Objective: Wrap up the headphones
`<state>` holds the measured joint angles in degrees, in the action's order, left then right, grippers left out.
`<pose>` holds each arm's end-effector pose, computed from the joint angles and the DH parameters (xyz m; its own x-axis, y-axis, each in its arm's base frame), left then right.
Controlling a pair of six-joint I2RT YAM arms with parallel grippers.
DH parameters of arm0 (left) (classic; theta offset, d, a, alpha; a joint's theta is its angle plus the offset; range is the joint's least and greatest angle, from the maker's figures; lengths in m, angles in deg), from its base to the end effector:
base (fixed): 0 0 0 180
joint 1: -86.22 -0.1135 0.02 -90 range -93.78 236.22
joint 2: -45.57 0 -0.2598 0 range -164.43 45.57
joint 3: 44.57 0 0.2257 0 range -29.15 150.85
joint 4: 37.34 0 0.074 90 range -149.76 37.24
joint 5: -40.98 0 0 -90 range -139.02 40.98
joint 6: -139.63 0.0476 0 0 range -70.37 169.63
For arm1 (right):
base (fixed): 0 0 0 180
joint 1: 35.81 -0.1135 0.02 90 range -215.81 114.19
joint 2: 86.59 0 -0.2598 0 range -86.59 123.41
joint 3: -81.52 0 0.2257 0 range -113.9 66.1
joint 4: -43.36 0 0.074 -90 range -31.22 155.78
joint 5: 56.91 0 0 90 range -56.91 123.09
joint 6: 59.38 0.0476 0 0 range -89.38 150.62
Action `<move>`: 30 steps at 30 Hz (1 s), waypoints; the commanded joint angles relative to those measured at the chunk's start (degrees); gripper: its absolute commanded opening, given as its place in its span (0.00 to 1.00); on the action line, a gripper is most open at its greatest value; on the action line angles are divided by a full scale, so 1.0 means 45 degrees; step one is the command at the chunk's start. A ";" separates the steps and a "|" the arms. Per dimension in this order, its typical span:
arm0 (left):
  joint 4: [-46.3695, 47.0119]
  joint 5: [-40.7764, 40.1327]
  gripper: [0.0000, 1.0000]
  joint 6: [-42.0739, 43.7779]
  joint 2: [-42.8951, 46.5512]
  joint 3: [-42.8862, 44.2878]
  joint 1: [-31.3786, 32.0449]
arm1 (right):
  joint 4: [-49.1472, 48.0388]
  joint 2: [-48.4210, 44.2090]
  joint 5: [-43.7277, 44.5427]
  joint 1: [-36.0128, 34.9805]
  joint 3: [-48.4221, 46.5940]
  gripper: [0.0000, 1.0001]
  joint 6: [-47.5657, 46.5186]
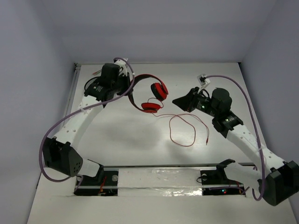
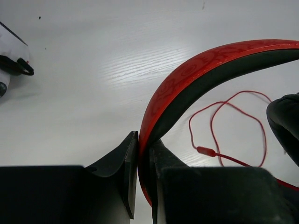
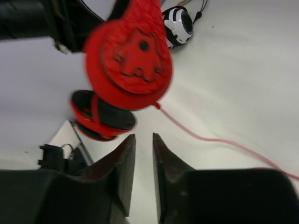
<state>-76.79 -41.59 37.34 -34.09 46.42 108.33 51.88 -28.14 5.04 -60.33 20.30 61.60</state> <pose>0.2771 -0.1192 0.3563 -0.5286 -0.0131 -0.8488 0.3750 0.8934 -0.2473 0.1953 0.1137 0.3342 -0.4858 0.2777 -0.8288 -0.6321 0.5433 0.5525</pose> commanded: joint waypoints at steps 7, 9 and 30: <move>-0.1925 0.1024 0.00 -0.0138 -0.1047 0.5974 -0.0225 | -0.3424 0.1832 -0.2066 -0.0119 0.0330 0.67 -0.1828; -0.1964 0.1845 0.00 -0.0217 -0.1243 0.6466 -0.0225 | -0.4594 0.2086 -0.1833 -0.0119 0.0684 0.83 -0.1457; -0.2142 0.4462 0.00 -0.1193 -0.2064 0.9535 -0.0714 | -0.6787 0.6110 -0.2828 -0.0119 0.0334 0.89 -0.1280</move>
<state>-90.65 -26.60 35.48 -43.79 86.03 105.86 29.15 -1.30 -5.21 -60.33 21.70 54.93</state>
